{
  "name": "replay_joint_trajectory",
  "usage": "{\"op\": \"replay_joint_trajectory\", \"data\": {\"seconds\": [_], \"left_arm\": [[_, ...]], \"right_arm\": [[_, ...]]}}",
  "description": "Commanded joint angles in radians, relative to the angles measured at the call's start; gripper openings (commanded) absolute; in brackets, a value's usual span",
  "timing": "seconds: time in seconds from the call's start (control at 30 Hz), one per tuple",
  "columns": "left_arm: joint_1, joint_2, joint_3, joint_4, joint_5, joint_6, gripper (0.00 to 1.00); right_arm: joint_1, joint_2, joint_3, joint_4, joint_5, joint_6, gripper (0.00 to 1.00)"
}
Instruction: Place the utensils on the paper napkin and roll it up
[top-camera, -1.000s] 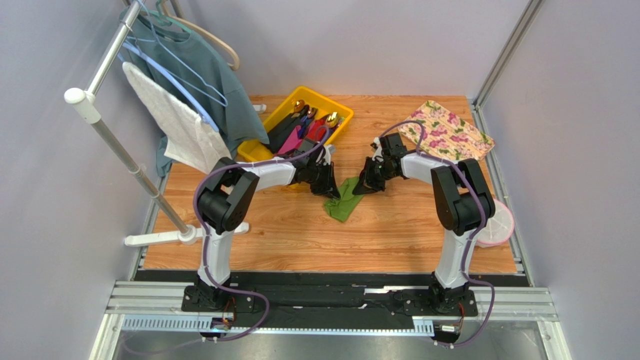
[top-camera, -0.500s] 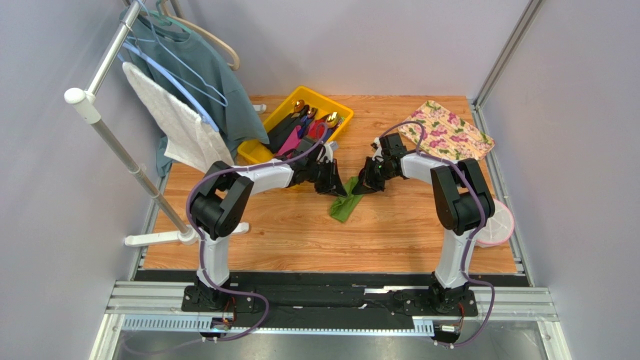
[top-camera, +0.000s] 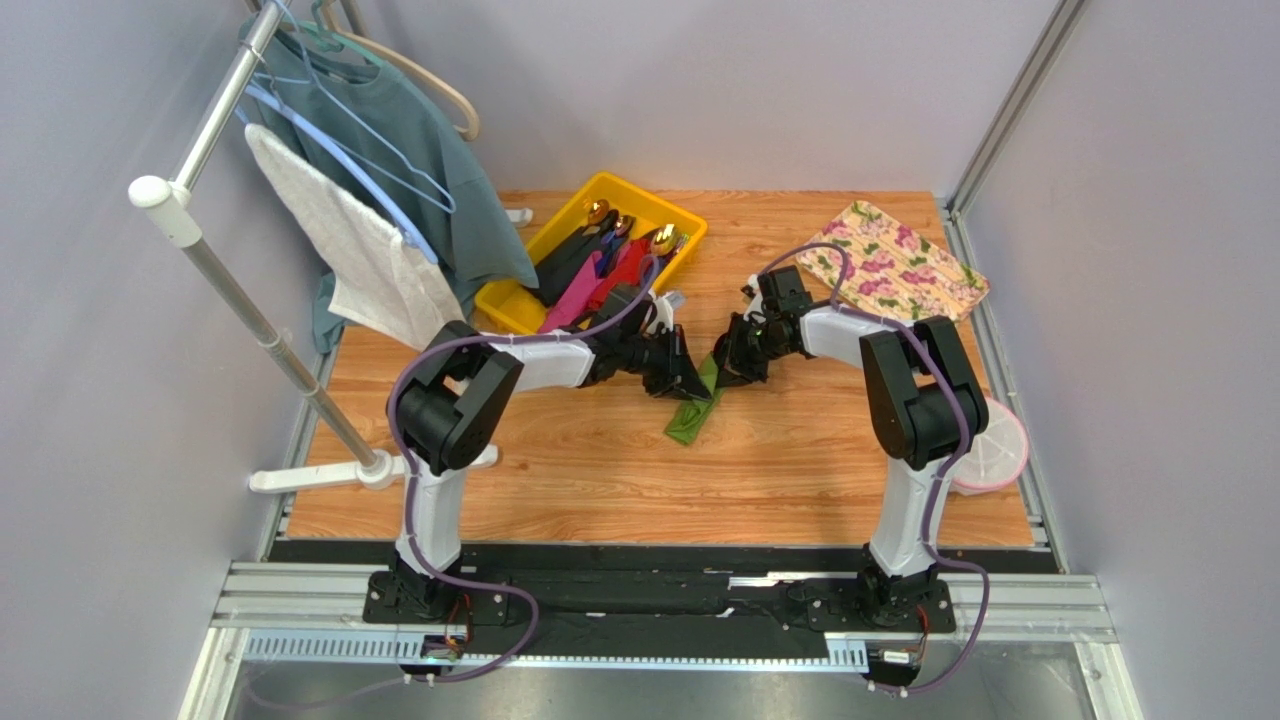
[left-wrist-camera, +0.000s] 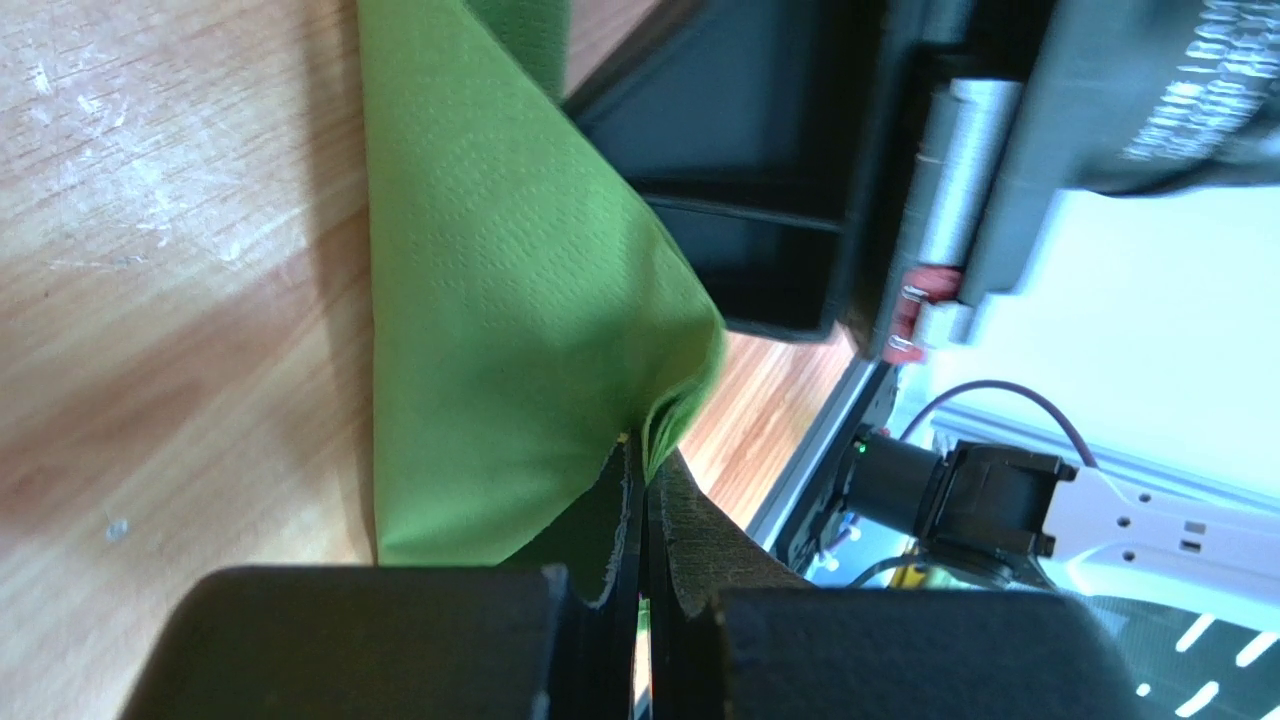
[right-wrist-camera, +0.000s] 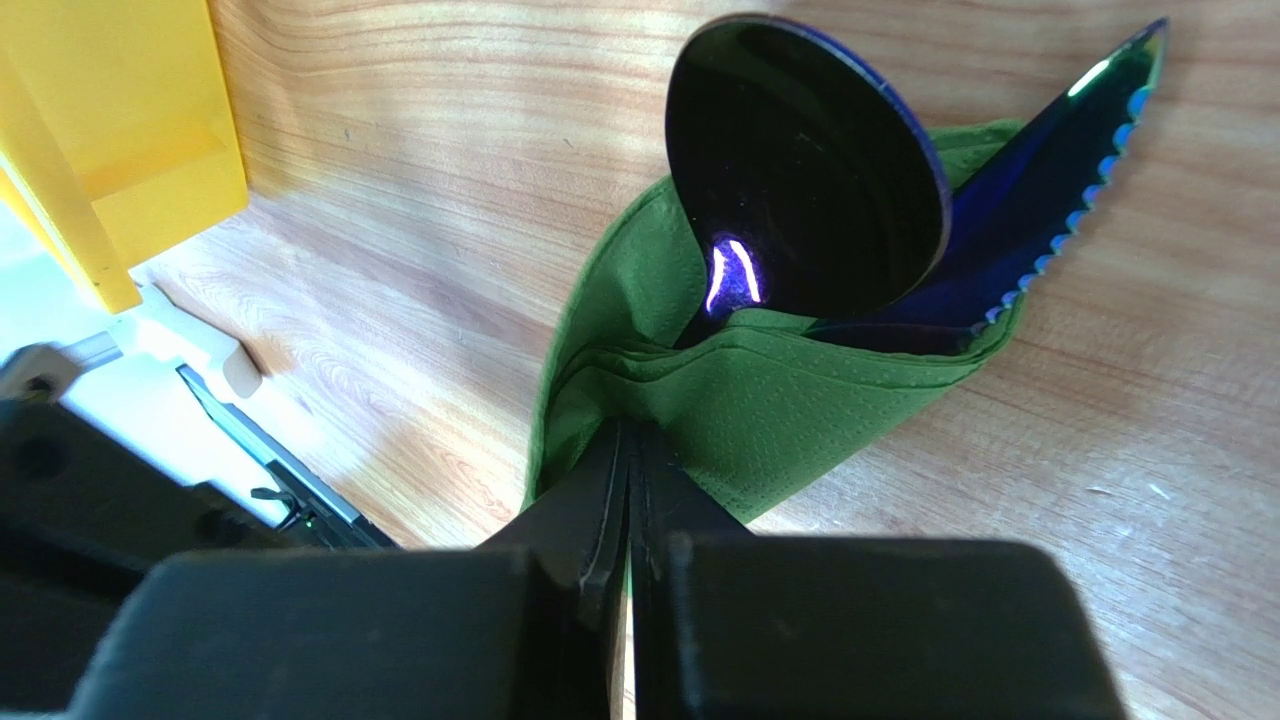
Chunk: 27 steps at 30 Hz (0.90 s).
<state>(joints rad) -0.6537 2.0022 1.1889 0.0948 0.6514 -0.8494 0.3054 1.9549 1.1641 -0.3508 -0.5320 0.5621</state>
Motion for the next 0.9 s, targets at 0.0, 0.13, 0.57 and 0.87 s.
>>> {"op": "replay_joint_trajectory", "data": {"seconds": [0.0, 0.13, 0.57, 0.87], "left_arm": [[-0.012, 0.039, -0.02, 0.112, 0.033, -0.059, 0.0], [-0.014, 0.075, -0.035, 0.154, 0.036, -0.085, 0.0], [-0.012, 0.156, -0.058, 0.118, -0.01, -0.097, 0.0], [-0.009, 0.158, -0.057, 0.085, -0.027, -0.091, 0.0]], "right_arm": [[0.014, 0.065, -0.034, -0.004, 0.153, -0.021, 0.0], [0.012, 0.065, -0.038, -0.004, 0.155, -0.021, 0.0], [0.011, 0.047, -0.004, -0.063, 0.121, -0.06, 0.01], [-0.057, -0.062, 0.097, -0.146, 0.081, -0.143, 0.04]]}}
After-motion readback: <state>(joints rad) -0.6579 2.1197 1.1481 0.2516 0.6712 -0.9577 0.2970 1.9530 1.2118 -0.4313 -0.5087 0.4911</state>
